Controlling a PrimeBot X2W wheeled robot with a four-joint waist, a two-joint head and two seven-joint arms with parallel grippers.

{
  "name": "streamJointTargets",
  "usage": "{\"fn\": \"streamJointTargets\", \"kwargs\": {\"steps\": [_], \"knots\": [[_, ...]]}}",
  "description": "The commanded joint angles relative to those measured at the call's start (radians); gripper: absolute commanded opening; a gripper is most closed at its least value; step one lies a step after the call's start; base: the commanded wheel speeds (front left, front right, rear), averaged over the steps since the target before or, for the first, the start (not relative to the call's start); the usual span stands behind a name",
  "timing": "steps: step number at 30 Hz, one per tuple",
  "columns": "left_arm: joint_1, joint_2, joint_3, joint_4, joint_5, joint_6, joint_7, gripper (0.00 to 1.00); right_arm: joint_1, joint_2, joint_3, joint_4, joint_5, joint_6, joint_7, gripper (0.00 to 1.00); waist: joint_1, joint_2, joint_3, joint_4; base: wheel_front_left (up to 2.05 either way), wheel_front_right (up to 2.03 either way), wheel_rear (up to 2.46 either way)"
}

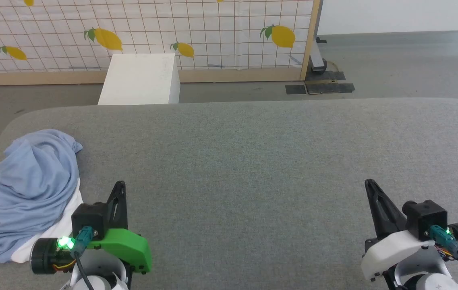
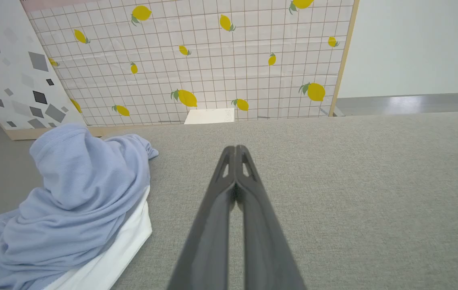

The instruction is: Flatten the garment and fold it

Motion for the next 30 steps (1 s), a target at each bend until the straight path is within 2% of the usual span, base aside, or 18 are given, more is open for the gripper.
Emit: {"fn": "streamJointTargets", "kwargs": {"steps": [1,21,22,30], "knots": [[0.014,-0.005,0.003,-0.003,0.013,0.007,0.001,0.0,-0.015,0.002,0.001,-0.005,-0.004,-0.002,0.003,0.0,0.0,0.0,0.0,0.0,0.0,0.0,0.0],[0.014,-0.005,0.003,-0.003,0.013,0.007,0.001,0.0,-0.015,0.002,0.001,-0.005,-0.004,-0.002,0.003,0.0,0.0,0.0,0.0,0.0,0.0,0.0,0.0],[0.0,0.0,0.0,0.0,0.0,0.0,0.0,1.0,0.0,0.0,0.0,0.0,0.0,0.0,0.0,1.0,0.0,0.0,0.0,0.0,0.0,0.0,0.0],[-0.003,0.0,-0.008,0.007,-0.012,0.005,-0.007,1.0,-0.002,0.0,-0.002,0.004,0.002,0.0,-0.005,1.0,0.0,0.0,0.0,0.0,0.0,0.0,0.0]]}}
